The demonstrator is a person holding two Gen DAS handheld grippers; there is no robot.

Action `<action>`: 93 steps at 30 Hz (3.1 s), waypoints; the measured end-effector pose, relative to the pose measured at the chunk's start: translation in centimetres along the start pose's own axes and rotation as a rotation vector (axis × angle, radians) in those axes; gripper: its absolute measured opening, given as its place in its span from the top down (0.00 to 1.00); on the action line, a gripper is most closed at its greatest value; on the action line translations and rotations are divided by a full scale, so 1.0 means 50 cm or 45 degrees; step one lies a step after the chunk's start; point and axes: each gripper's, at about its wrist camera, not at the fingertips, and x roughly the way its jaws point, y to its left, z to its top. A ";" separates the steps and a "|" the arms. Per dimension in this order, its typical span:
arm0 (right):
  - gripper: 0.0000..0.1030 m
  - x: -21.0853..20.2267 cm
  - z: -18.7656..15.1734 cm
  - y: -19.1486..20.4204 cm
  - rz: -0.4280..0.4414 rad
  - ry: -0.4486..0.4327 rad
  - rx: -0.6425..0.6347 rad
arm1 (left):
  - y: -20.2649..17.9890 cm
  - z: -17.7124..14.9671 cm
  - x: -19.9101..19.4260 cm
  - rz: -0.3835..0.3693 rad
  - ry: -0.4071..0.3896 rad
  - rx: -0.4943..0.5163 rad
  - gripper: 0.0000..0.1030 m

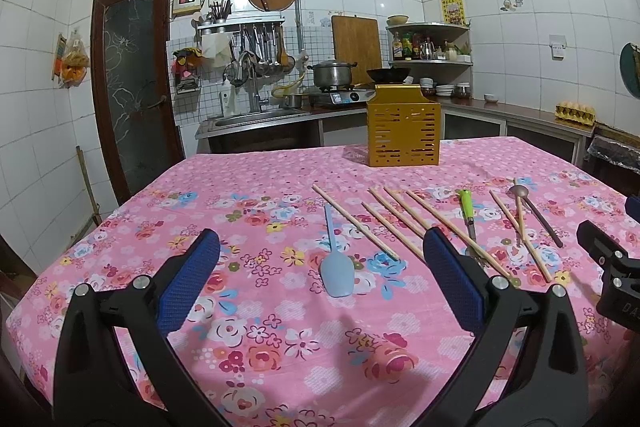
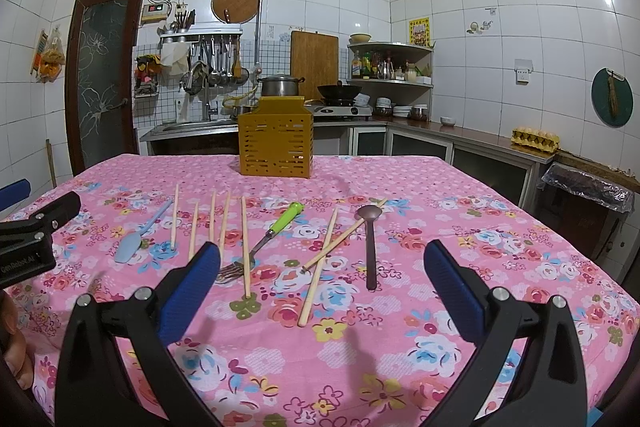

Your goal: Organize utensils

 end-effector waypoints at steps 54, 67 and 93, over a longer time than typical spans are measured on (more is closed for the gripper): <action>0.04 -0.002 0.001 -0.007 -0.010 0.007 0.007 | -0.008 -0.002 0.007 -0.010 0.009 0.003 0.05; 0.04 0.006 0.003 -0.007 -0.023 0.042 -0.005 | -0.015 0.002 0.017 -0.031 0.053 0.024 0.05; 0.04 0.260 0.172 0.011 0.025 0.277 -0.115 | 0.039 0.158 0.274 -0.073 0.392 -0.015 0.05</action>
